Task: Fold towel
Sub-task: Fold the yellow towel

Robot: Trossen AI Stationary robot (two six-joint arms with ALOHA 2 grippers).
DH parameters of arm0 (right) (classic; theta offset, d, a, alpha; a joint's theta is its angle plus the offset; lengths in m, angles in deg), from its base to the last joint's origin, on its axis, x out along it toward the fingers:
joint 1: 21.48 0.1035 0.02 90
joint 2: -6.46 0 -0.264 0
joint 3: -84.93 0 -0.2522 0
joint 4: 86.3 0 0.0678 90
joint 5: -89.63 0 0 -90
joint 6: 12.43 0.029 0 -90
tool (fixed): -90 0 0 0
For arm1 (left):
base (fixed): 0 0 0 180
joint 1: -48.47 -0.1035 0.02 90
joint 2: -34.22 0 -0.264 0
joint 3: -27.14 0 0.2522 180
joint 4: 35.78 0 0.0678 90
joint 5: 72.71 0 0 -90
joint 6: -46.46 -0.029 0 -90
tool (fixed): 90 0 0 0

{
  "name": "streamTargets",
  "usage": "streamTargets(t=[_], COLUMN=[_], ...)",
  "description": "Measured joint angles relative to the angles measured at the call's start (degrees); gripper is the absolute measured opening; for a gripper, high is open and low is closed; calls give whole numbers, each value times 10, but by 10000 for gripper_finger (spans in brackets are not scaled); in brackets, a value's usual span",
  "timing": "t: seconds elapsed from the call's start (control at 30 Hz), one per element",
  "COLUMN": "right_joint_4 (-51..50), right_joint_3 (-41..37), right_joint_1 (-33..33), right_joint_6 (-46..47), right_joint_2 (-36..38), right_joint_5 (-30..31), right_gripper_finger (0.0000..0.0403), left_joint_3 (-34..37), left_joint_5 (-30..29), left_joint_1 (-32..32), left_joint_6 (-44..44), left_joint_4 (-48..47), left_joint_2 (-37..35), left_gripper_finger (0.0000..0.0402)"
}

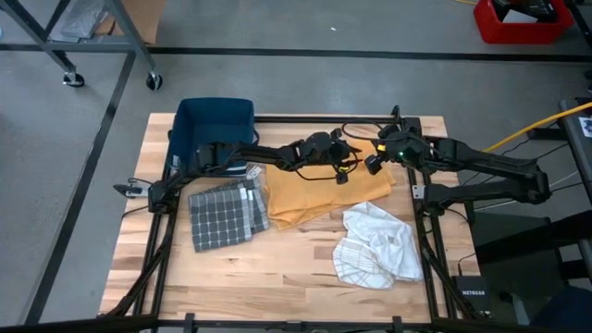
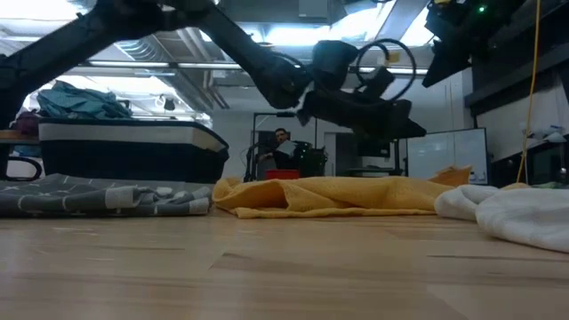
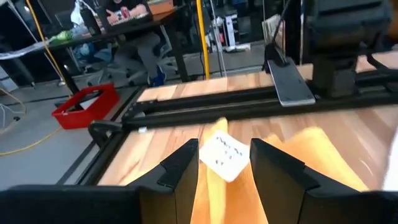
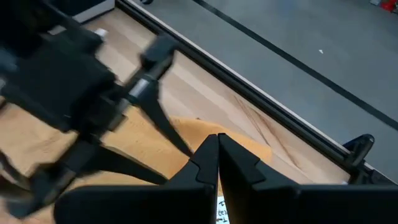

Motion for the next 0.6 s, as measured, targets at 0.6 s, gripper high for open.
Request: streamTargets(t=[0.6], right_joint_4=[2], right_joint_3=[0], right_joint_1=[0], right_joint_6=[2], right_joint_2=[0], right_joint_5=[-4], right_gripper_finger=[12], left_joint_3=[-193], left_joint_5=[-6], left_joint_1=[3], left_joint_6=[-13], left_joint_4=[-132], left_joint_2=[140], left_gripper_finger=[136])
